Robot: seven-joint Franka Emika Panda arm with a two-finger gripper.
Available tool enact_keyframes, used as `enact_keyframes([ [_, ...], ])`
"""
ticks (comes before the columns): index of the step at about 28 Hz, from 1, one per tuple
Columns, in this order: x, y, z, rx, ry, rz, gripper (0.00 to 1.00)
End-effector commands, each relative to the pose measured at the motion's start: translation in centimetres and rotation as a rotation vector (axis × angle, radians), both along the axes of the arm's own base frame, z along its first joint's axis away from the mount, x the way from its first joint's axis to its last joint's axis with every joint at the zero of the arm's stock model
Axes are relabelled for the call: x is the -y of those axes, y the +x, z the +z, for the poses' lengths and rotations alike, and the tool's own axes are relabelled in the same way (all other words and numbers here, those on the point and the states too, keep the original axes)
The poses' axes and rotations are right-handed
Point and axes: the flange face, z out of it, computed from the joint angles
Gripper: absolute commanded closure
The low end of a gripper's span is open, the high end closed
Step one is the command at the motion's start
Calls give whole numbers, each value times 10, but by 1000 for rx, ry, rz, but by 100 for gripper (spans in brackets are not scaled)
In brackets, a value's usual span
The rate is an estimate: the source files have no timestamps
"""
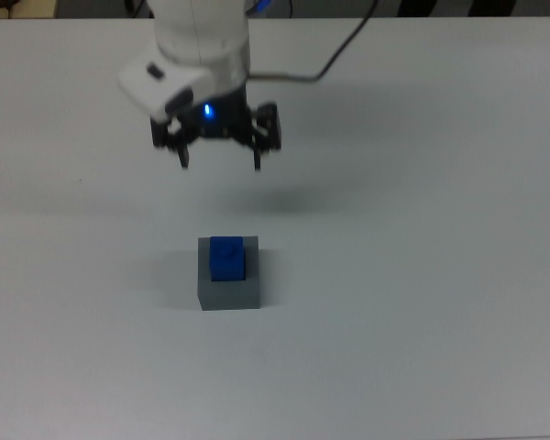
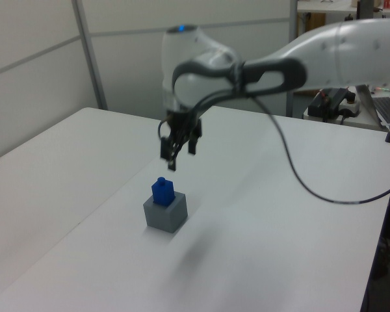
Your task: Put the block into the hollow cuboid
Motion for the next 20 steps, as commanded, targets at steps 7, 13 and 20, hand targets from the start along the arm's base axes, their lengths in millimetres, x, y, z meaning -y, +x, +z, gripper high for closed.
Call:
enact_keyframes([
  [7,9,-75,56,-42,6,-25,0],
  [13,10,-71,51,-48,0,-26,0],
  [20,10,-71,48,-57,0,-26,0],
])
